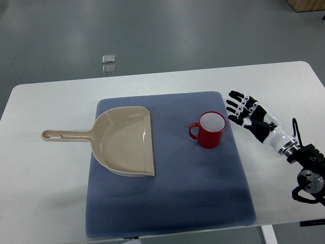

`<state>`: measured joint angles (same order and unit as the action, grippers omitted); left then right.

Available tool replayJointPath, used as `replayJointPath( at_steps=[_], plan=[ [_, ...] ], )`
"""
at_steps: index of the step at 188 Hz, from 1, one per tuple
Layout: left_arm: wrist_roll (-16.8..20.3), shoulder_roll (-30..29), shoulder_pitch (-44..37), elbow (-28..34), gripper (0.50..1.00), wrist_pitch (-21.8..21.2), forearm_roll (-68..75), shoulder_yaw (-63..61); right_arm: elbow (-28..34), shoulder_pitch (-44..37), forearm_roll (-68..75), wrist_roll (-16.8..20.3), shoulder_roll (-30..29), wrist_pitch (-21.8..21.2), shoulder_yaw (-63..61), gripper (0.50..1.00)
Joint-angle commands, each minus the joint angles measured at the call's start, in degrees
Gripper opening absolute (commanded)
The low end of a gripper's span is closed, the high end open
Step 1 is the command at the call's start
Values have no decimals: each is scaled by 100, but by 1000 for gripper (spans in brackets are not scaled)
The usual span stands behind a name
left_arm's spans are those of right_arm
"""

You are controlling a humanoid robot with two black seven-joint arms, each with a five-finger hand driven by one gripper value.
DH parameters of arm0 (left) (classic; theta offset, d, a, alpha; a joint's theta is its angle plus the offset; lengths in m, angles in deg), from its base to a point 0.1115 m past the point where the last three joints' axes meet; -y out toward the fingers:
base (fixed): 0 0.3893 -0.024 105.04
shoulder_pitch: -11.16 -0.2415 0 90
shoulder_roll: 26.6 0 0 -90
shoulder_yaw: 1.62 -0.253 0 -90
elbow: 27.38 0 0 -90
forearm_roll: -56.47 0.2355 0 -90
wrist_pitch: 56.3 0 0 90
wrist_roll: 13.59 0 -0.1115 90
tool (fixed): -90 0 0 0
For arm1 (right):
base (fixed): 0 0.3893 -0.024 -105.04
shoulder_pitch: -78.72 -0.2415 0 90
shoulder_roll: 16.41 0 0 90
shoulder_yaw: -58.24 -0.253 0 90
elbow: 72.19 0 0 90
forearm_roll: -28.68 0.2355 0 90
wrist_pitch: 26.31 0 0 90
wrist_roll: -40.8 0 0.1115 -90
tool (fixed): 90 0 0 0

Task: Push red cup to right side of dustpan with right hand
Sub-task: 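Move the right hand to the red mug's side farthest from the dustpan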

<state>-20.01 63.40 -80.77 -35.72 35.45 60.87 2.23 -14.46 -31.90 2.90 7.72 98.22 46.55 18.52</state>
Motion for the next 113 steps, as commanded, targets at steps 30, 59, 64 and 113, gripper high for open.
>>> replayJointPath(
  at_steps=[30,59,64,113],
  plan=[
    [0,0,0,-2,1000,1,0,-7,10,67,-305,-102,-169,325,18,932],
    [0,0,-9,-2,1000,1,0,-7,10,102,-305,-154,-213,387,18,932],
    [0,0,-9,-2,1000,1,0,-7,19,110,-314,-154,-222,387,26,932],
    [0,0,-70,-2,1000,1,0,-7,19,172,-437,-154,-485,431,35,932]
  ],
)
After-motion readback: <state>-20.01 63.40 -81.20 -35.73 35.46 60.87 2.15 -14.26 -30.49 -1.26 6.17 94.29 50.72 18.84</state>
